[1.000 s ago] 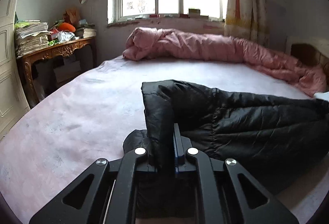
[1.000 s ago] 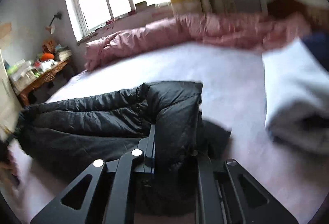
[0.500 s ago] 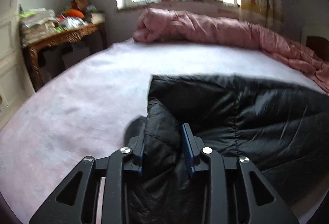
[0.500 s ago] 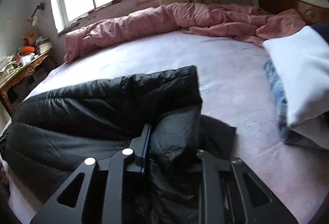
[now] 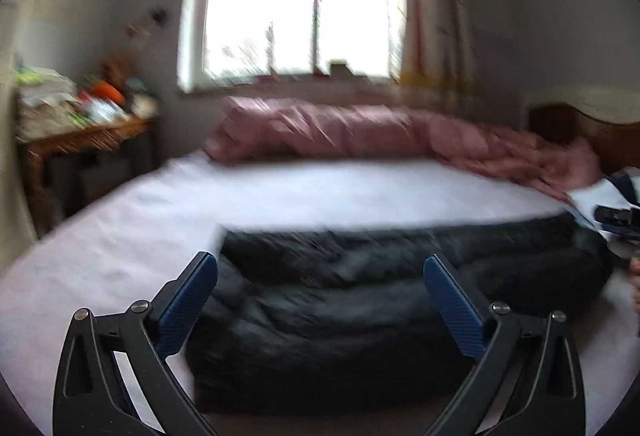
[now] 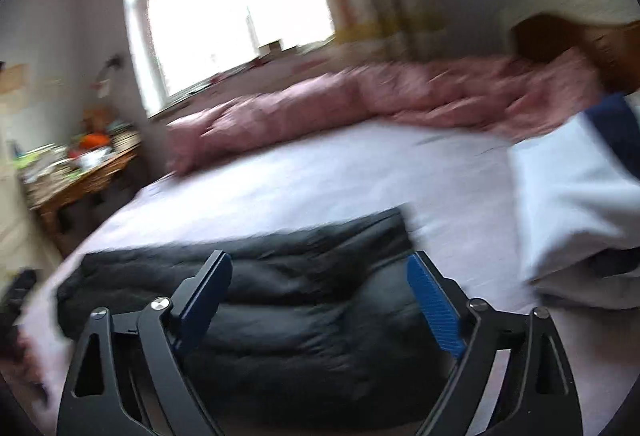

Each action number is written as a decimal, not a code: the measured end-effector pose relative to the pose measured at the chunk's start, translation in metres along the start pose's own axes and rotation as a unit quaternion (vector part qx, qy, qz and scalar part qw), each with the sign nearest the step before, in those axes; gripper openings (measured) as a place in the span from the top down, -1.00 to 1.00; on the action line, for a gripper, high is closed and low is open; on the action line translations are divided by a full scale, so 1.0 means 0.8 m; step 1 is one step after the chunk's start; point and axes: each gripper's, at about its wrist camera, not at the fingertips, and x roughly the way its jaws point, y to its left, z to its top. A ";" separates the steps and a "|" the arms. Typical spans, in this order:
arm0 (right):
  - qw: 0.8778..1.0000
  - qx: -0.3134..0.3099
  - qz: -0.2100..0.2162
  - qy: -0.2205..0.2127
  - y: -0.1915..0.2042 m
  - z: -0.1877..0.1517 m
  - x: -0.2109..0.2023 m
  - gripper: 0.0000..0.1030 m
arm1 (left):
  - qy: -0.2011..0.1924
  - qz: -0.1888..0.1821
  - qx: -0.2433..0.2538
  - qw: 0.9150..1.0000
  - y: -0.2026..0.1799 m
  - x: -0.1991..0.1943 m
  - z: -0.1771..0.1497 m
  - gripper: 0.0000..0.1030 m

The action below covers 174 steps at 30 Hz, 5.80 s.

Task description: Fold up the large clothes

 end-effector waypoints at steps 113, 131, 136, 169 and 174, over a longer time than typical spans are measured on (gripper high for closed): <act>0.969 0.237 -0.044 0.052 -0.060 -0.074 -0.023 -0.99 | 0.173 -0.155 -0.090 0.969 -0.109 0.101 -0.085 0.94; 0.982 0.156 -0.105 0.025 -0.041 -0.064 0.007 0.44 | 0.040 -0.059 0.021 0.997 -0.090 0.007 -0.024 -0.67; 0.981 0.079 -0.176 0.018 -0.045 -0.028 -0.043 0.44 | 0.039 0.008 -0.064 0.997 0.010 -0.016 -0.004 -1.00; 0.971 0.041 -0.221 -0.086 -0.020 0.046 -0.183 0.42 | 0.241 -0.249 -0.060 0.936 -0.080 0.038 -0.081 0.47; 0.985 -0.034 -0.140 -0.099 0.077 0.033 -0.166 0.42 | 0.239 -0.251 -0.048 0.937 -0.088 0.029 -0.089 0.46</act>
